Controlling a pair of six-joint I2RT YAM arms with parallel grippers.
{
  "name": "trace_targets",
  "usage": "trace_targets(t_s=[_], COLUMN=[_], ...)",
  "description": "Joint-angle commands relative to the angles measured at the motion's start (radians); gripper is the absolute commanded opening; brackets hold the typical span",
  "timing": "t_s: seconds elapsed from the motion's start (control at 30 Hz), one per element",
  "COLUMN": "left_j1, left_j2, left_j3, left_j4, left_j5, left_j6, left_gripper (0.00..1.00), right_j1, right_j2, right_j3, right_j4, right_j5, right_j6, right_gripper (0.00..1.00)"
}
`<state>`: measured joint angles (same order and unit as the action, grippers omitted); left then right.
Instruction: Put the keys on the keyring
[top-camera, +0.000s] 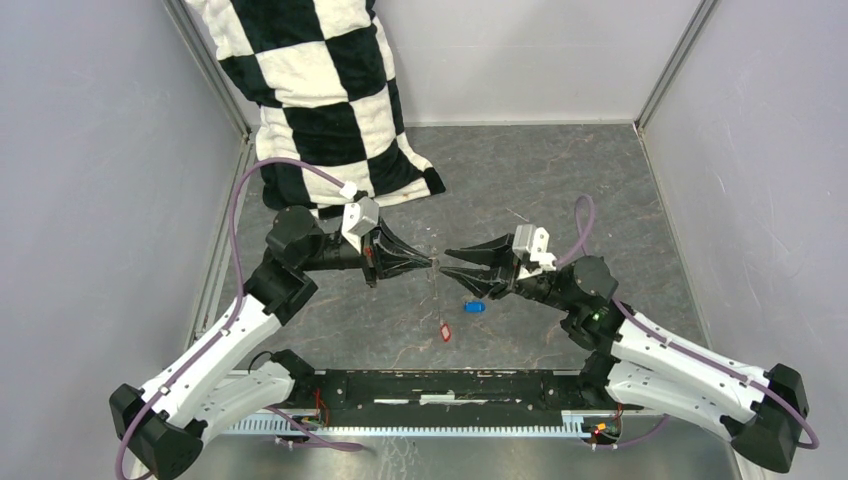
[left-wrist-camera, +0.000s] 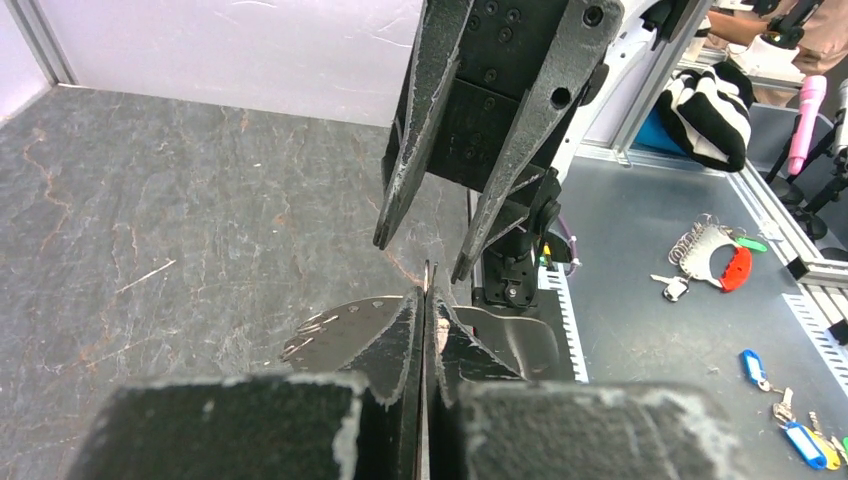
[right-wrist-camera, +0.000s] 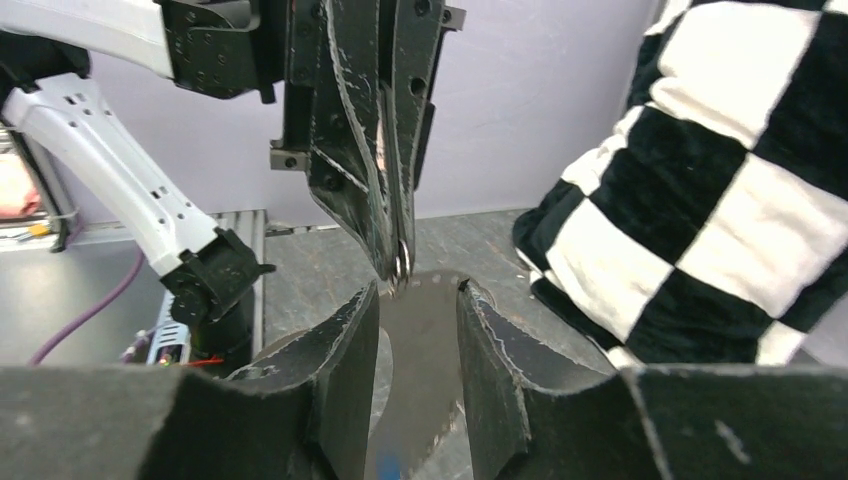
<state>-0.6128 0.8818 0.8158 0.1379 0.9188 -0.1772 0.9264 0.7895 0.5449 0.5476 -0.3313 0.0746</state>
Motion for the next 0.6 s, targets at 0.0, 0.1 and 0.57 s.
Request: trace_targets(t_s=[0.0,0.1,0.57], left_j1=[0.002,0.004,0.339], left_j2=[-0.035,-0.056,-0.134], left_j3=[-0.006,-0.018,-0.142], left_j4=[0.098,0.090,-0.046], left_j5=[-0.001,-0.037,0.034], left_j6=[-0.053,-0.051,0.023], left_gripper=[0.02,0.02,0.02], right_j1=[-0.018,-0.032,-0.052], right_j2=[0.059,0.069,0.009], right_j3=[0.107,0.137,0.040], right_j4=[0.014,-0.039,-0.543], right_j5=[-0.124,-0.127,0.439], right_j6=[0.045,0.059,0.110], right_gripper=[0.39,0.43,0.65])
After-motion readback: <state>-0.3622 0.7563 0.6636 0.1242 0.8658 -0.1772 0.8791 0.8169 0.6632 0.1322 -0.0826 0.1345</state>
